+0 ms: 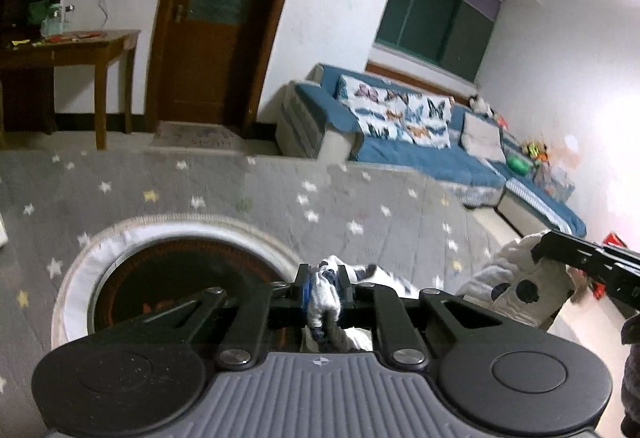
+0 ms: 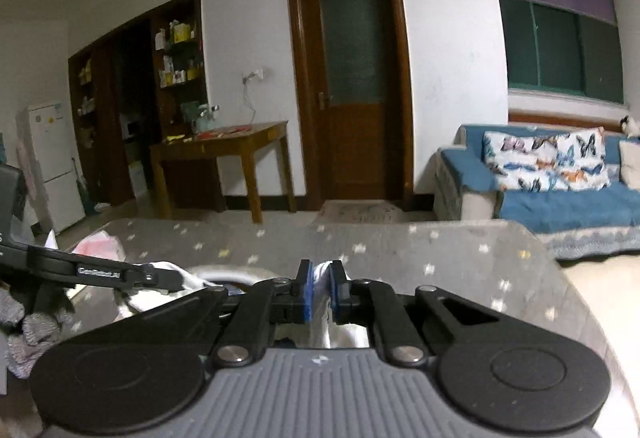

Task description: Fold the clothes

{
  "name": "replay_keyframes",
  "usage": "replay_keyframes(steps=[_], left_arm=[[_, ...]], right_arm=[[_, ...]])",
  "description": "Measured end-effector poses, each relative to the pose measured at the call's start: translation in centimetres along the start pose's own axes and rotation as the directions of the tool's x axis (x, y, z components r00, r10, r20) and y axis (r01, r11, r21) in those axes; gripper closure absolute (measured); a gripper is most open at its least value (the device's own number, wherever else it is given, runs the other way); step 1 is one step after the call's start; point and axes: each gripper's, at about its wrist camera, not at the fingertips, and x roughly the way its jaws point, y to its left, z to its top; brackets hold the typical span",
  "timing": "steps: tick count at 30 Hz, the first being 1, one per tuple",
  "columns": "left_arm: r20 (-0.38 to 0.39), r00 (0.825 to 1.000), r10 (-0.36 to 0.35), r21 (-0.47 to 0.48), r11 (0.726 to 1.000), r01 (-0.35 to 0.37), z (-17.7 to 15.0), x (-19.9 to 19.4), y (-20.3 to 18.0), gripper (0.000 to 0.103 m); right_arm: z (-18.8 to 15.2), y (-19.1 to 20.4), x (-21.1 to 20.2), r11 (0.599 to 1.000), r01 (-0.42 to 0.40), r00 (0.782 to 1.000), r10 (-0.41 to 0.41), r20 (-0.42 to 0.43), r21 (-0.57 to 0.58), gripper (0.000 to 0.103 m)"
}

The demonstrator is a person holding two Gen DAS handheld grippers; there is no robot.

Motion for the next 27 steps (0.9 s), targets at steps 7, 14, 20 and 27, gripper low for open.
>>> replay_keyframes(steps=[7,14,20,27], left_arm=[[0.200,0.979,0.038,-0.024,0.999,-0.034,6.4,-3.3,-0.2,0.091],[0.316,0.949,0.012,0.058,0.998,-0.032,6.6,-8.5,-1.3,0.091],[0.145,0.989,-0.020,0.108,0.994,0.005,-0.1,-8.7,-0.6,0.091],[-0.139,0.989,-0.051,0.141,0.988,0.070,-8.7,-7.6,-0.1,0.088]], right_arm=[[6.9,0.8,-0.3,0.996,0.069,0.979,-0.057,0.196,-0.054,0.096],[8.4,2.1,-4.5,0.990,0.042,0.947,0.003,0.321,-0.133,0.096],[2.7,2.6,-7.0,0.980,-0.046,0.986,0.076,0.150,-0.194,0.096],[-5.3,2.4,-8.1,0.975,-0.167,0.972,0.138,-0.189,-0.144,0.094]])
